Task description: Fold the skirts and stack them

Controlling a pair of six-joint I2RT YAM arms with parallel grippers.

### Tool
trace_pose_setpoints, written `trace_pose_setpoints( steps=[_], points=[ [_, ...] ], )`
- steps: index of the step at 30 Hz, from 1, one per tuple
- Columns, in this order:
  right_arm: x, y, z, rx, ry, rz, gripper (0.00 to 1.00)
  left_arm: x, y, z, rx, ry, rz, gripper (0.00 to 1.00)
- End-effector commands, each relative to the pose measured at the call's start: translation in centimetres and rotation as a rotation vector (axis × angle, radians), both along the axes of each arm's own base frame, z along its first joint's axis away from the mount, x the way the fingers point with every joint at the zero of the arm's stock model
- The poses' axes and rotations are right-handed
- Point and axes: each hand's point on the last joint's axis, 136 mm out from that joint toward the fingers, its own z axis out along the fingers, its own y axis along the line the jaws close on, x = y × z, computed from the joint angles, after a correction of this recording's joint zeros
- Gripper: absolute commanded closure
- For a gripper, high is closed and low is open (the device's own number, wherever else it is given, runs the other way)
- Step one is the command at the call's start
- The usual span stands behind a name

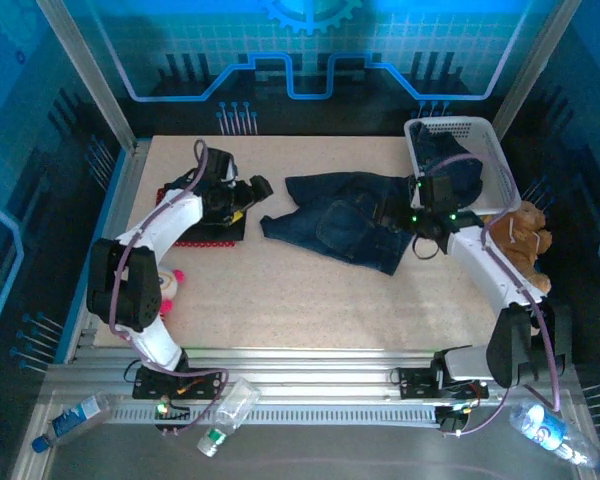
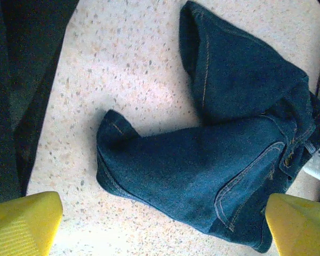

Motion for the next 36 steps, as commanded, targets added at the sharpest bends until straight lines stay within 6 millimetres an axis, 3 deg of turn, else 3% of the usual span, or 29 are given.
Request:
trace_pose_setpoints(
  steps=[1,8,11,14,20,36],
  points=[
    [-3.1,0.4,-1.8,0.256,0.103,-0.247,0.00,-0.8,-0.6,-1.6,-0.046,0.053,0.102,0.01],
    [-7.3,0.6,-5.9,0.339,0.277,-0.363,0.01,-0.9,-0.6,-2.2,-0.055,0.054,0.124,0.01],
    [-7.0,2.1,-7.0,0.458,0.288,-0.375,0.07,-0.8,-0.7,-2.5,-0.060,0.062,0.124,0.01],
    [-6.4,2.8,-7.6,0.467,0.289,-0.383,0.20,-0.6,-0.9,-2.7,-0.071,0.067,0.127,0.01],
    [-6.6,1.9,-9.1,0.407,0.294,-0.462,0.39,-0.6,-0.9,-3.1,-0.072,0.076,0.129,0.01],
    [-5.2,2.1,-12.2,0.356,0.332,-0.455,0.45,-0.7,-1.3,-4.0,-0.076,0.108,0.113,0.01]
  ],
)
